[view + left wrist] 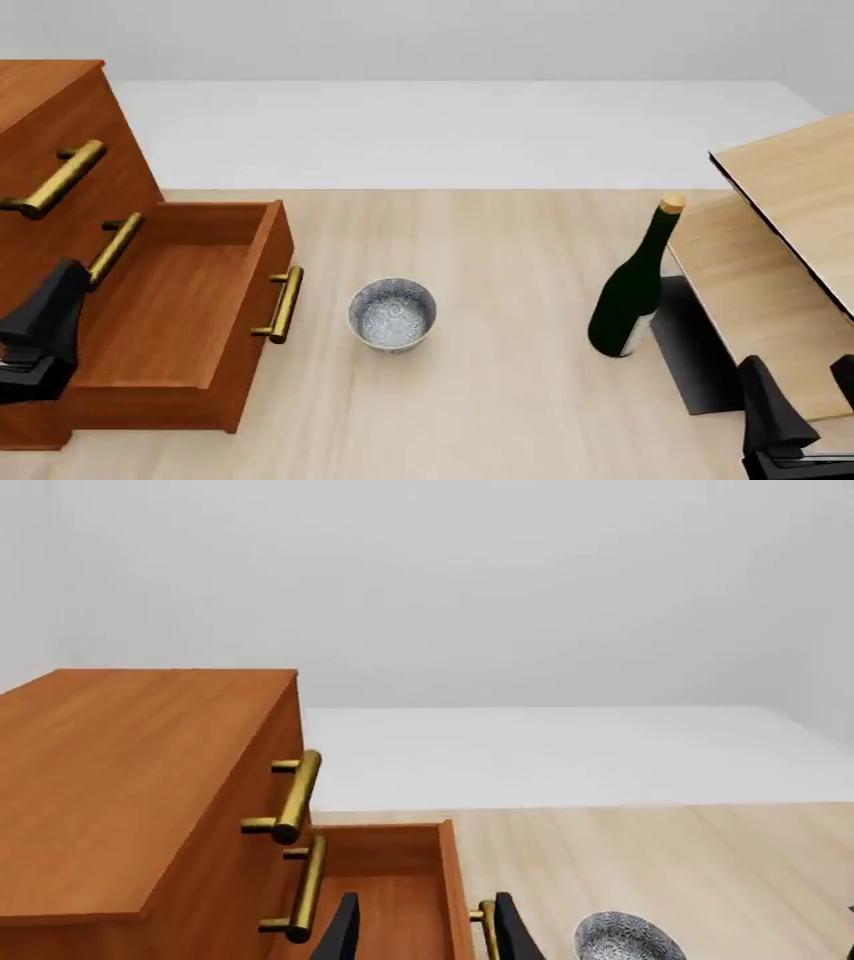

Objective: Close the bottom drawer of the cabinet and open the top drawer.

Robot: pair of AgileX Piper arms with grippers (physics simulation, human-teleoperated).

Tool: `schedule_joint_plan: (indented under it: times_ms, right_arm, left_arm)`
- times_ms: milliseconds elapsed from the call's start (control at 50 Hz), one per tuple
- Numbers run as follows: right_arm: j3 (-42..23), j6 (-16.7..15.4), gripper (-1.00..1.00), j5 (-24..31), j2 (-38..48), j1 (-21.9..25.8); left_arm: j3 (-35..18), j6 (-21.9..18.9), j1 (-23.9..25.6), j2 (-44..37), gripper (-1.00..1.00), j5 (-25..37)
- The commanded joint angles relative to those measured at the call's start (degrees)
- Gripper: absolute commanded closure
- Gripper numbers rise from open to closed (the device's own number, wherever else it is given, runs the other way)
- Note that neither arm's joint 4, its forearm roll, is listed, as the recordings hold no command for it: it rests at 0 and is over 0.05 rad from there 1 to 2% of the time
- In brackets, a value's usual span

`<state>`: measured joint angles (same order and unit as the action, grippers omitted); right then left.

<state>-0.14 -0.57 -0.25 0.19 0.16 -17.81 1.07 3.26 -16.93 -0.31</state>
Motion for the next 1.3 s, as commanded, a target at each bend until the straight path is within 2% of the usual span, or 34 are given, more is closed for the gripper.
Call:
schedule_joint_plan:
  times_ms: [20,80,100,180,240,320,400,420,480,540,620,740,800,940,980,1180,1300]
  right_arm:
    - [0.0,0.1,-1.00,0.0,0.1,0.0]
    - [0.0,0.2,-1.00,0.0,0.0,0.0]
    - [0.0,0.2,-1.00,0.1,0.0,0.0]
    - [0.0,0.2,-1.00,0.1,0.0,0.1]
    - [0.0,0.3,-1.00,0.1,0.0,0.1]
    - [0.0,0.3,-1.00,0.1,0.0,0.2]
    - [-0.1,0.5,-1.00,0.0,0.0,0.3]
    - [-0.1,0.5,-1.00,-0.1,0.0,0.3]
    - [0.0,0.5,-1.00,0.0,0.1,0.3]
    - [0.0,0.5,-1.00,0.0,0.1,0.6]
    - [-0.1,0.4,-1.00,0.1,0.0,0.5]
    - [0.0,0.3,-1.00,0.0,0.1,0.0]
    - [0.0,0.2,-1.00,0.1,0.0,0.2]
    - [0.0,0.3,-1.00,0.1,0.0,0.3]
    - [0.0,0.4,-1.00,0.2,0.0,0.3]
    - [0.0,0.6,-1.00,0.4,-0.1,0.6]
    - [0.0,0.8,-1.00,0.5,0.0,0.6]
  left_arm:
    - [-11.4,1.1,3.8,-9.4,-1.00,3.7]
    - [-13.4,2.1,5.7,-11.1,-1.00,4.8]
    - [-14.4,3.0,7.6,-13.4,-1.00,5.2]
    - [-16.1,1.9,9.3,-15.7,-1.00,6.3]
    - [-18.4,3.1,11.1,-18.1,-1.00,7.9]
    - [-20.9,6.2,14.4,-21.3,-1.00,9.6]
    - [-23.0,12.4,15.4,-24.4,-1.00,11.7]
    - [-24.7,10.1,15.2,-26.3,-1.00,13.3]
    - [-27.1,12.2,16.3,-27.9,-1.00,15.5]
    - [-29.3,11.9,17.8,-30.7,-1.00,18.1]
    - [-30.2,14.1,18.4,-34.5,-1.00,20.4]
    - [-30.9,12.9,20.1,-37.9,-1.00,22.0]
    - [-30.7,13.6,21.4,-40.4,-1.00,23.0]
    - [-30.4,16.2,24.6,-42.2,-1.00,24.4]
    - [-31.0,15.4,24.5,-42.4,-1.00,25.0]
    - [-32.1,17.6,28.2,-43.8,-1.00,27.9]
    - [-31.0,17.7,27.6,-45.5,-1.00,28.2]
